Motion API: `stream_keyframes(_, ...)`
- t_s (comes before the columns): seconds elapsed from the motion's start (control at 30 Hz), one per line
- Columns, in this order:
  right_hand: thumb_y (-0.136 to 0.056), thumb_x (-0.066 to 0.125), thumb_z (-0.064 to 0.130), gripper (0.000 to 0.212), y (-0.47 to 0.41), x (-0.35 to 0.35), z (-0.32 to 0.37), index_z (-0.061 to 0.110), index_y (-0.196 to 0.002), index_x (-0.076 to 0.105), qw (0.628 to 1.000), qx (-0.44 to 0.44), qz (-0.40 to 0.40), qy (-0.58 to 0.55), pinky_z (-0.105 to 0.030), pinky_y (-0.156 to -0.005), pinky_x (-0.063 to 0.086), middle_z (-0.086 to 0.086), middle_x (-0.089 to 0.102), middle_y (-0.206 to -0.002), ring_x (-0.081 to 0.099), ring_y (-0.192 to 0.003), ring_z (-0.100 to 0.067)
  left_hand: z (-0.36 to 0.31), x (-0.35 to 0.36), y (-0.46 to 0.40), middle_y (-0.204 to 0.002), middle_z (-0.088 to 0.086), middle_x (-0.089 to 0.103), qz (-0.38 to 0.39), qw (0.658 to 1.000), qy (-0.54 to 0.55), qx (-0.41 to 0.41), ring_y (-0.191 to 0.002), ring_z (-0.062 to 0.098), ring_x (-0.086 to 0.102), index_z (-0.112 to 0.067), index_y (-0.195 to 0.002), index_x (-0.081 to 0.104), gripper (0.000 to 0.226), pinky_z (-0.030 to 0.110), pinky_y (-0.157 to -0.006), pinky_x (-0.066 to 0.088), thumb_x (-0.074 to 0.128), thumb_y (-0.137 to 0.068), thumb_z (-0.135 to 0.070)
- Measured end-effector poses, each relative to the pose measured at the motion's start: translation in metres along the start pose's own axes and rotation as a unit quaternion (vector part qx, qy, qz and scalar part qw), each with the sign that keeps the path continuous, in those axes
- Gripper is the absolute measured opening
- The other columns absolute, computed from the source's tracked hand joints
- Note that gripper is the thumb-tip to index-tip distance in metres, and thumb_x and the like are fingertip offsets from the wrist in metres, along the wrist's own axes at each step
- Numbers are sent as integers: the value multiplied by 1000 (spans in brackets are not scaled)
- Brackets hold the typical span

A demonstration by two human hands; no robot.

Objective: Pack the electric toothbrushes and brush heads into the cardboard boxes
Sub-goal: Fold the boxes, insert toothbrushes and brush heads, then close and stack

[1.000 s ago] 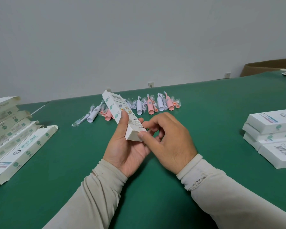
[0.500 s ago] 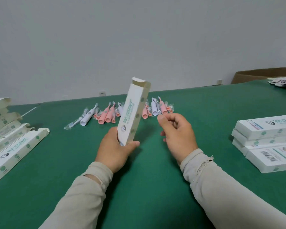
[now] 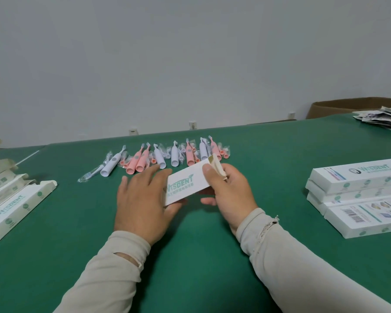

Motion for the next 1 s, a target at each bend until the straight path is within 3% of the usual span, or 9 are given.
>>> stream_keyframes(0.13, -103, 47, 46, 42, 1, 4, -1, 21, -88, 77, 996, 71, 4, -58, -30, -56, 55, -1, 78, -85, 69, -67, -14, 9, -1, -1, -125, -10, 59, 19, 999, 18, -31, -118, 20, 51, -36, -136, 49, 61, 53, -117, 23, 70, -81, -52)
stream_keyframes(0.23, -103, 51, 34, 33, 4, 9, -7, 8, -104, 71, 964, 174, 42, -197, -30, -52, 55, -7, 74, -76, 66, -58, -18, 6, 1, -1, -121, -8, 63, 17, 999, 39, -19, -113, 23, 54, -31, -134, 52, 60, 50, -115, 27, 73, -80, -46)
stream_keyframes(0.3, -102, 54, 24, 24, 4, 9, -9, 5, -107, 68, 961, 191, 51, -194, -28, -51, 55, -5, 71, -70, 65, -54, -15, 2, 1, -1, -113, -9, 65, 12, 998, 59, -2, -103, 23, 56, -31, -127, 56, 53, 47, -104, 37, 74, -80, -45)
stream_keyframes(0.43, -98, 62, 17, 6, -2, 1, -8, 16, -103, 65, 995, 94, -27, -20, -30, -60, 56, -3, 74, -83, 67, -64, -13, 3, -1, -2, -99, -11, 61, 0, 997, 80, 0, -88, 19, 49, -34, -110, 58, 42, 37, -75, 41, 76, -76, -50)
stream_keyframes(0.53, -93, 65, 13, 15, -5, -6, -3, 23, -87, 74, 995, 0, -54, 83, -29, -69, 53, 4, 75, -85, 62, -71, -5, 4, 2, -2, -103, -10, 58, 11, 998, 58, 3, -91, 18, 46, -34, -114, 55, 46, 37, -77, 39, 73, -77, -55)
stream_keyframes(0.7, -95, 52, 18, 32, -7, -9, 2, 20, -76, 77, 999, 24, -5, 44, -31, -66, 50, 2, 77, -83, 60, -66, -9, 9, 4, -1, -109, -6, 59, 29, 999, 40, -11, -97, 21, 47, -32, -121, 56, 54, 38, -83, 40, 73, -76, -56)
stream_keyframes(0.83, -98, 58, 17, 18, -7, -9, 5, 25, -98, 74, 992, -34, 54, 109, -19, -66, 48, 5, 74, -82, 65, -71, -6, 12, 3, -1, -107, -5, 59, 24, 998, 54, -25, -94, 21, 46, -33, -120, 57, 54, 39, -82, 40, 71, -76, -59)
stream_keyframes(0.93, -102, 51, 18, 33, -3, -6, 9, 49, -110, 58, 982, -88, 99, 135, -38, -70, 53, -17, 68, -93, 62, -77, -31, 14, 2, -2, -102, -5, 58, 17, 996, 75, -35, -90, 21, 45, -33, -117, 58, 51, 39, -80, 41, 71, -75, -59)
stream_keyframes(1.0, -104, 46, 20, 44, 0, -5, 14, 63, -114, 48, 964, -145, 111, 192, -49, -79, 55, -17, 67, -96, 62, -85, -40, 16, 2, -3, -101, -6, 58, 19, 996, 80, -40, -89, 20, 44, -34, -115, 58, 50, 40, -81, 42, 72, -74, -60)
Point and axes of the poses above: each hand's wrist, its own y-axis away from the middle knuckle, its own x-axis out of the palm, z = x × y, the point moved 4 cm from there along -y, towards the middle knuckle
